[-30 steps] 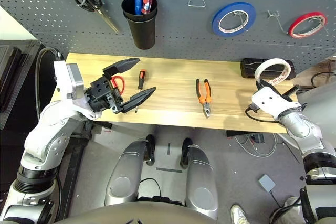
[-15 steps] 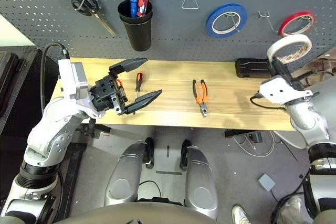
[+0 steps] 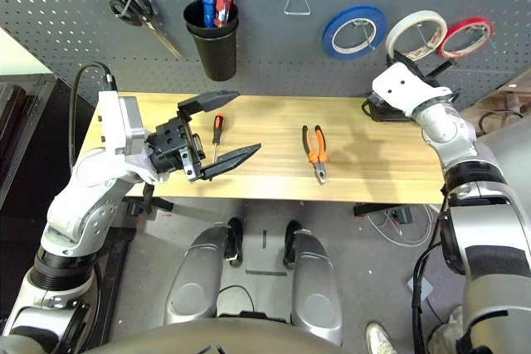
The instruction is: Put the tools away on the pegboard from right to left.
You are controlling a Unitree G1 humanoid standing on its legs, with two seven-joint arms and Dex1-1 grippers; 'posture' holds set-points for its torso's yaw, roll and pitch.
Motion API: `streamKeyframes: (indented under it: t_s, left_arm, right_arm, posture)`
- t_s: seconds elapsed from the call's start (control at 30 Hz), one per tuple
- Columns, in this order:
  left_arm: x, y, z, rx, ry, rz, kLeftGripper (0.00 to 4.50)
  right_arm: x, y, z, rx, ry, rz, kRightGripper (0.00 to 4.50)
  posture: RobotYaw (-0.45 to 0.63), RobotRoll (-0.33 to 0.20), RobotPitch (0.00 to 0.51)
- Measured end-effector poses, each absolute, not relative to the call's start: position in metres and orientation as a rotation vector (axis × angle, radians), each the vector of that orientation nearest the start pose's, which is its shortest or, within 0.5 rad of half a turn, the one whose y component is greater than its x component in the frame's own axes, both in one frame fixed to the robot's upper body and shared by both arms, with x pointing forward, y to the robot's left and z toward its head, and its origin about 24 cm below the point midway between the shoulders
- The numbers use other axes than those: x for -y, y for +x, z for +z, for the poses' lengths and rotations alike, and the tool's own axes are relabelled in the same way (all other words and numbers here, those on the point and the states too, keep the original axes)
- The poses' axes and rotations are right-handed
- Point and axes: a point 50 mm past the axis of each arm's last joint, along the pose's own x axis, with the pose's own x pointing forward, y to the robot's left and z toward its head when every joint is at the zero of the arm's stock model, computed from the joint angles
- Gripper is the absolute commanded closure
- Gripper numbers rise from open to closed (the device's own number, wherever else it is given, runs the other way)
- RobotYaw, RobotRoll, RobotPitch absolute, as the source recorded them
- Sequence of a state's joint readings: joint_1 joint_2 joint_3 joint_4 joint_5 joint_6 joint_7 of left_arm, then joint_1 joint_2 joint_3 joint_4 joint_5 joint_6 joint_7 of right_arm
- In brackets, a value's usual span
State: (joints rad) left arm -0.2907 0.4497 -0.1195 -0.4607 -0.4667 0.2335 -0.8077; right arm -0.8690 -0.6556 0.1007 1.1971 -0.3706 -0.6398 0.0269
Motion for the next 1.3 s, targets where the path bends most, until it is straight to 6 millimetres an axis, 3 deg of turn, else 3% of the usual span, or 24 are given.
streamKeyframes:
  t_s: [0.03,0.23,0.4,0.7,0.9,1.03,1.3]
  left_arm:
    - [-0.113,0.237,0.185,0.382,0.199,-1.187,0.0]
    - [-0.114,0.237,0.184,0.376,0.207,-1.182,0.0]
    - [-0.115,0.237,0.18,0.356,0.218,-1.165,0.0]
    - [-0.117,0.237,0.171,0.299,0.3,-1.159,0.0]
    - [-0.122,0.242,0.149,0.136,0.468,-1.189,0.0]
    - [-0.126,0.247,0.134,0.047,0.535,-1.18,0.0]
    - [-0.129,0.256,0.116,-0.059,0.672,-1.172,0.0]
  right_arm:
    - [0.278,0.371,0.146,0.189,-0.944,0.062,3.86]
    - [0.271,0.374,0.137,0.147,-0.896,0.077,1.7]
    - [0.279,0.356,0.111,0.143,-0.864,0.104,0.01]
    - [0.297,0.312,0.071,0.116,-0.716,0.135,0.01]
    - [0.294,0.296,0.054,0.005,-0.55,0.15,0.01]
    - [0.279,0.286,0.05,-0.111,-0.38,0.169,0.01]
    - [0.225,0.276,0.052,-0.39,-0.136,0.269,0.01]
  posture:
    - [0.23,0.0,0.223]
    - [0.24,0.0,0.236]
    - [0.24,0.0,0.248]
    - [0.22,0.0,0.256]
    - [0.2,0.0,0.263]
    - [0.18,0.0,0.269]
    - [0.18,0.0,0.285]
